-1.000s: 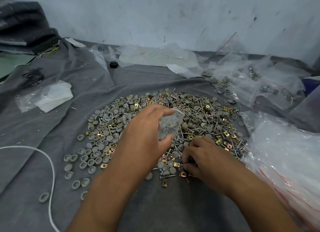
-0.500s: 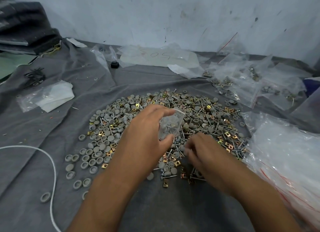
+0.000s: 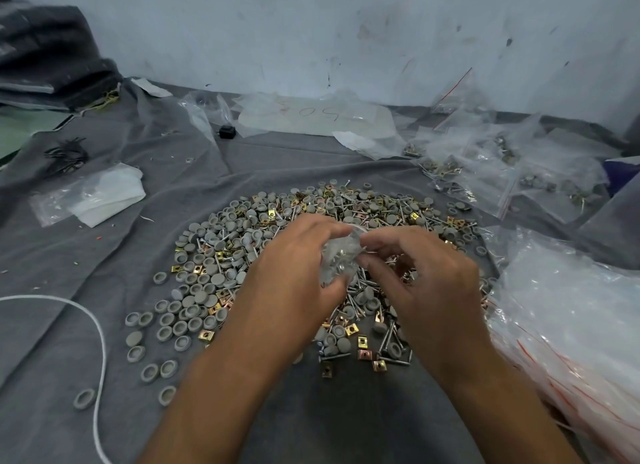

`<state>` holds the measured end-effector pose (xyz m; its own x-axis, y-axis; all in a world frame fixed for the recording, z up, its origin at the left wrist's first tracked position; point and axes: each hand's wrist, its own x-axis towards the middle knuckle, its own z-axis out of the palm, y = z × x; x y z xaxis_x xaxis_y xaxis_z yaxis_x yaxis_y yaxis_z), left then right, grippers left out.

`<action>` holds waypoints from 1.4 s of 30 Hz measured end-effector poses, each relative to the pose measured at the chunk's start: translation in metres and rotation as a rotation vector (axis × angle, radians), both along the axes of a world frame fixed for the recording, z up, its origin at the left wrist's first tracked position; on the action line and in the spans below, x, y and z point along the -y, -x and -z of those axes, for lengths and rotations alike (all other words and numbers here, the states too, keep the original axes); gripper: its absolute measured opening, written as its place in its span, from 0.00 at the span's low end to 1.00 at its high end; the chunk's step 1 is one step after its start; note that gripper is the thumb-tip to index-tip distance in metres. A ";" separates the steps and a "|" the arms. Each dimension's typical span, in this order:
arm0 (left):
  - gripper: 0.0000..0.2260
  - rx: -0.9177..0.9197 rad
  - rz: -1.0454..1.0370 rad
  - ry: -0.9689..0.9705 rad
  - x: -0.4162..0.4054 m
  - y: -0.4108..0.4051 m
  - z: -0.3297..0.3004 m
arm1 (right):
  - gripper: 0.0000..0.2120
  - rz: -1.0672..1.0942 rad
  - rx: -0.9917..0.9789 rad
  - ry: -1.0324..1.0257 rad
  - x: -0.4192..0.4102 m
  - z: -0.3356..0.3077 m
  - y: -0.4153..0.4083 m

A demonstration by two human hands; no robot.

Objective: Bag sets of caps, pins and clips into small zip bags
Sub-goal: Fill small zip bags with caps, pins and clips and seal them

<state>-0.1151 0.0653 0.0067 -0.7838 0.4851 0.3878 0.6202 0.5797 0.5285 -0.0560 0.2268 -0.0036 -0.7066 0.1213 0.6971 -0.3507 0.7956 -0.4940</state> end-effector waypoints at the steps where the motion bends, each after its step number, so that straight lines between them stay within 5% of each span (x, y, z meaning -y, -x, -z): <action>1: 0.23 0.001 -0.002 0.004 0.000 0.000 0.000 | 0.09 -0.004 -0.007 0.004 0.001 0.001 0.000; 9: 0.24 -0.002 -0.020 0.020 0.003 0.002 0.000 | 0.09 -0.006 0.023 0.094 -0.003 -0.004 -0.002; 12: 0.25 0.001 -0.025 0.020 0.005 0.002 0.000 | 0.11 -0.095 0.494 0.054 -0.022 -0.004 -0.008; 14: 0.25 -0.001 -0.025 0.024 0.005 0.002 0.000 | 0.12 -0.112 0.874 -0.178 -0.035 0.002 -0.013; 16: 0.25 -0.004 -0.024 0.028 0.004 0.002 -0.001 | 0.13 -0.096 1.051 -0.420 -0.039 0.007 -0.016; 42: 0.24 0.002 -0.019 0.008 0.005 0.002 -0.001 | 0.10 0.023 0.898 -0.605 -0.027 0.021 -0.015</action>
